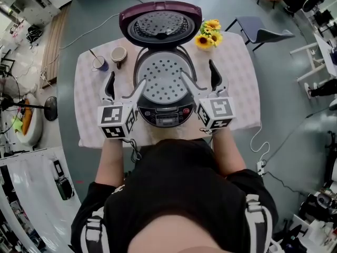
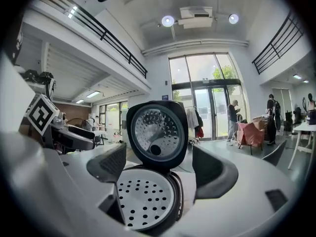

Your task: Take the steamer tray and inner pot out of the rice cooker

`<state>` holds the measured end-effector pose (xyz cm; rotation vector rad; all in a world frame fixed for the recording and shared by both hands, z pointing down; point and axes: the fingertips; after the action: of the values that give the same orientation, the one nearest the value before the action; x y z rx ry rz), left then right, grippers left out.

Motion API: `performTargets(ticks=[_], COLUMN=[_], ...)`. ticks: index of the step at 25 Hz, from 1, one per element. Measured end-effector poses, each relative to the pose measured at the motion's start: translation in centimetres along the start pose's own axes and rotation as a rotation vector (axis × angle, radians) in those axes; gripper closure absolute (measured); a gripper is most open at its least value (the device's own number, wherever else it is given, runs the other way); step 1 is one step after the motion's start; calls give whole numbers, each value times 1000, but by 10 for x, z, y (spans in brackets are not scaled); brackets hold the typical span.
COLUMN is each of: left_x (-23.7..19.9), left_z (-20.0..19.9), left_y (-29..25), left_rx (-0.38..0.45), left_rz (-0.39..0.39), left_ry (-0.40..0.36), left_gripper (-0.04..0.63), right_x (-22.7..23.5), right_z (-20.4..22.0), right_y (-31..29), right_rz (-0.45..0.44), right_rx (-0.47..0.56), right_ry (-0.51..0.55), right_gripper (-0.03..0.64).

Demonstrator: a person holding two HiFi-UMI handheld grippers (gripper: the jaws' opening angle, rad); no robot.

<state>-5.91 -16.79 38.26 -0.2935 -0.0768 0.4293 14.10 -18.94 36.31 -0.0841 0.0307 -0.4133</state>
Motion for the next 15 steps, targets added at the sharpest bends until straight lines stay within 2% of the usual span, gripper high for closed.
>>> performTargets(ticks=[9,15], left_x=[-6,-12], left_z=[39,69], left_y=[-22,-40], left_rx=[-179,-330], left_rz=[2,10], left_ry=[-3,-52], left_gripper=[166,166], right_x=[-2,-2], right_z=[40,73], right_y=[-20,-35], right_rz=[-39,-60], right_rx=[-222,-368], right_ry=[105,190], right_gripper=[222,222])
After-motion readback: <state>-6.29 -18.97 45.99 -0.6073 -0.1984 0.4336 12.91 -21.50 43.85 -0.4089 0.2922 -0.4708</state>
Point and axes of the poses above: the fingertips, and each gripper's own axes: y backward along the fingers, x to its right, z out of its underside, and after that the axes turned 5 degrees about z, right-handed
